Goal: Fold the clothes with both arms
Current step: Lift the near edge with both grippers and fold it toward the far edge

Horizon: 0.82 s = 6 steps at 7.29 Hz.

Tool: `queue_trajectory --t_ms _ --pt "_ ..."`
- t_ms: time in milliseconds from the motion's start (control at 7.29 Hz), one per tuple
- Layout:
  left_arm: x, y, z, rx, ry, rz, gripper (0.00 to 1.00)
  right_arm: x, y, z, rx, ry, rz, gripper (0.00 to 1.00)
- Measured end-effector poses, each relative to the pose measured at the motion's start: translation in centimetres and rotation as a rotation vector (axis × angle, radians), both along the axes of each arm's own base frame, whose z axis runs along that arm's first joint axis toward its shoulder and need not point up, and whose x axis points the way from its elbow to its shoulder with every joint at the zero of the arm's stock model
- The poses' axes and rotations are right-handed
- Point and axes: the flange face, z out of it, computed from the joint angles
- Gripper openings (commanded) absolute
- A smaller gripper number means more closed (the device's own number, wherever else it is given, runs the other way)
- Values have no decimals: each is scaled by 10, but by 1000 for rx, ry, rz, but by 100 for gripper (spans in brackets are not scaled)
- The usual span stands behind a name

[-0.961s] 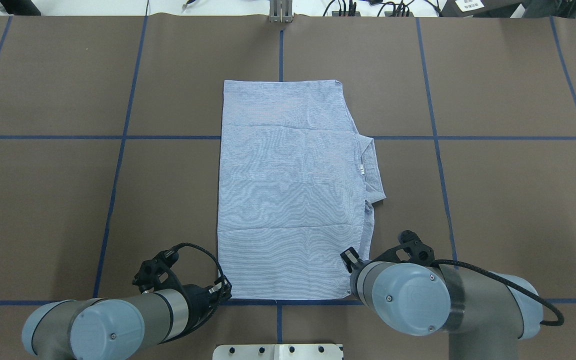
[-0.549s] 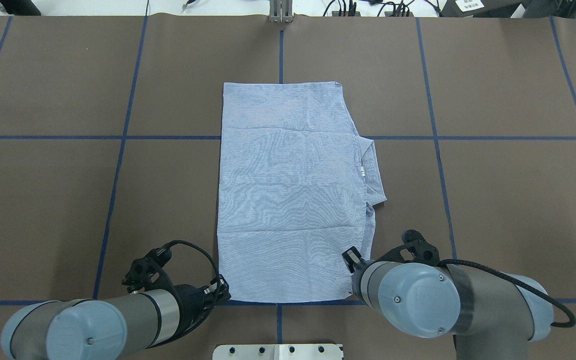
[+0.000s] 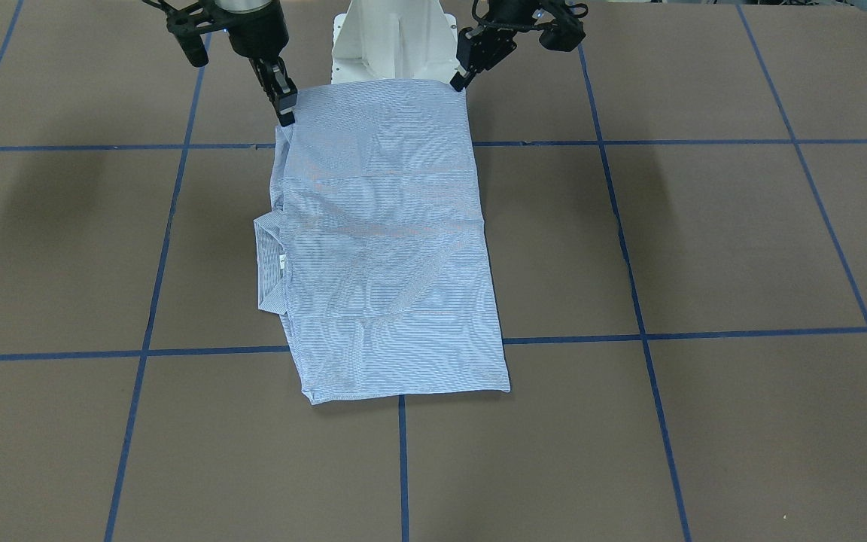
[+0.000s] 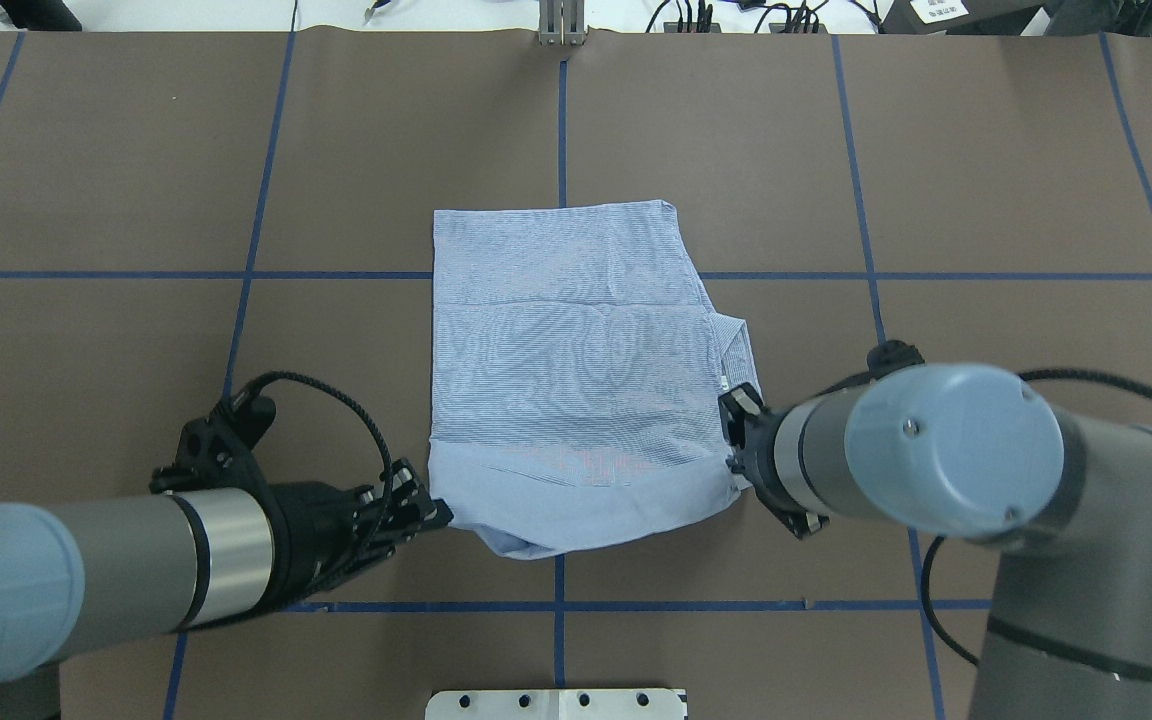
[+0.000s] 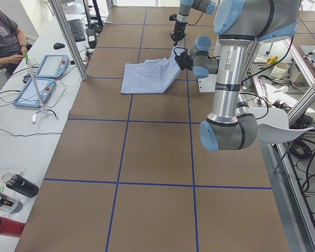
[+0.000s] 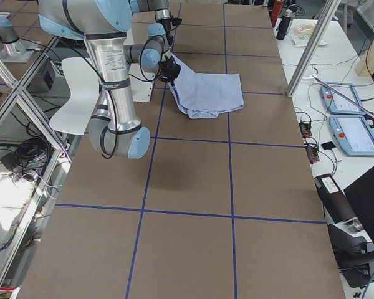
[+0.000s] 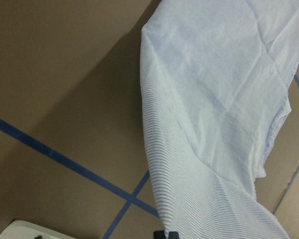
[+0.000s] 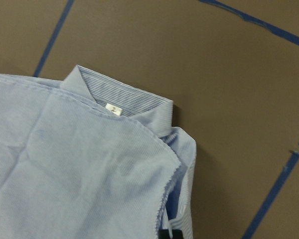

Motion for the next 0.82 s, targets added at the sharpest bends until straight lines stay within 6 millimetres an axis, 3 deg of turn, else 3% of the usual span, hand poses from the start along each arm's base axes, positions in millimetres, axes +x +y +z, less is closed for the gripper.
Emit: queue_trajectory --t_ms 137,412,824 --pt "-4 -35 0 21 -16 -19 0 3 -49 -7 -12 2 7 0" --pt "-8 -94 6 58 -66 -63 0 7 -126 -16 -14 27 21 0" --pt "11 -182 21 100 -155 -140 0 -25 -217 -10 12 56 28 0"
